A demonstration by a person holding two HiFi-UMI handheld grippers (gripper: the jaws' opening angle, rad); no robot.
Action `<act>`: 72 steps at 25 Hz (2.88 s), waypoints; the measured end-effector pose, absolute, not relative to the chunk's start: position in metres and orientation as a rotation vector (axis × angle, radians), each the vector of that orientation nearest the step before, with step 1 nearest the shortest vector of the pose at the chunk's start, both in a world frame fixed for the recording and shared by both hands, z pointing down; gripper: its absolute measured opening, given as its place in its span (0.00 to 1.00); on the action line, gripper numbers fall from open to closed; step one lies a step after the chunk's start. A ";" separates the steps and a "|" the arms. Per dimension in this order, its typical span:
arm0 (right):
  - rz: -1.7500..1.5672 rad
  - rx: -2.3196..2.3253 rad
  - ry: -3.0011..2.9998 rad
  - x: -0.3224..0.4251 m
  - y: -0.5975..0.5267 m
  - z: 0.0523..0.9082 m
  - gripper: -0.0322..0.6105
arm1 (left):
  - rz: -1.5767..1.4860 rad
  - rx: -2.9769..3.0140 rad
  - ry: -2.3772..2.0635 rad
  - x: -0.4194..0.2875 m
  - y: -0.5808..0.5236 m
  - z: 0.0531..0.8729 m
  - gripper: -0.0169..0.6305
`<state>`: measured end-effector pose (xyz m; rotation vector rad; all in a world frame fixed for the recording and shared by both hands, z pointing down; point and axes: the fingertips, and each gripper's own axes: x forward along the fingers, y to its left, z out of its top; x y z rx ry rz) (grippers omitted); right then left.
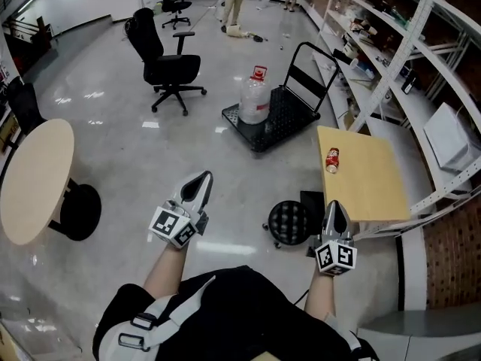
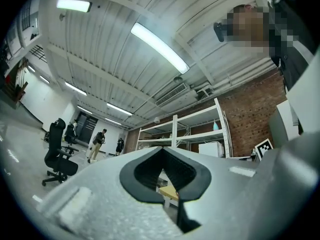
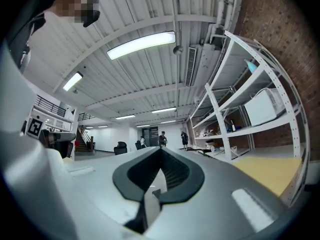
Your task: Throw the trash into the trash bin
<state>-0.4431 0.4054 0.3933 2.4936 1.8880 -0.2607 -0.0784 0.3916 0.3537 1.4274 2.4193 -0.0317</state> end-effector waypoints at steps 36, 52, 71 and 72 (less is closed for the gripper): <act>0.014 2.388 2.200 -0.658 0.471 0.472 0.06 | 0.178 1.097 2.735 -0.352 0.539 0.431 0.03; 0.287 2.529 2.288 -0.628 0.703 0.556 0.13 | 0.312 0.954 2.889 -0.386 0.749 0.473 0.03; 1.221 2.579 2.525 -0.625 0.823 0.735 0.69 | 0.510 0.984 2.947 -0.361 0.830 0.545 0.03; 1.253 2.555 2.539 -0.628 0.824 0.741 0.69 | 0.514 0.988 2.948 -0.359 0.831 0.547 0.03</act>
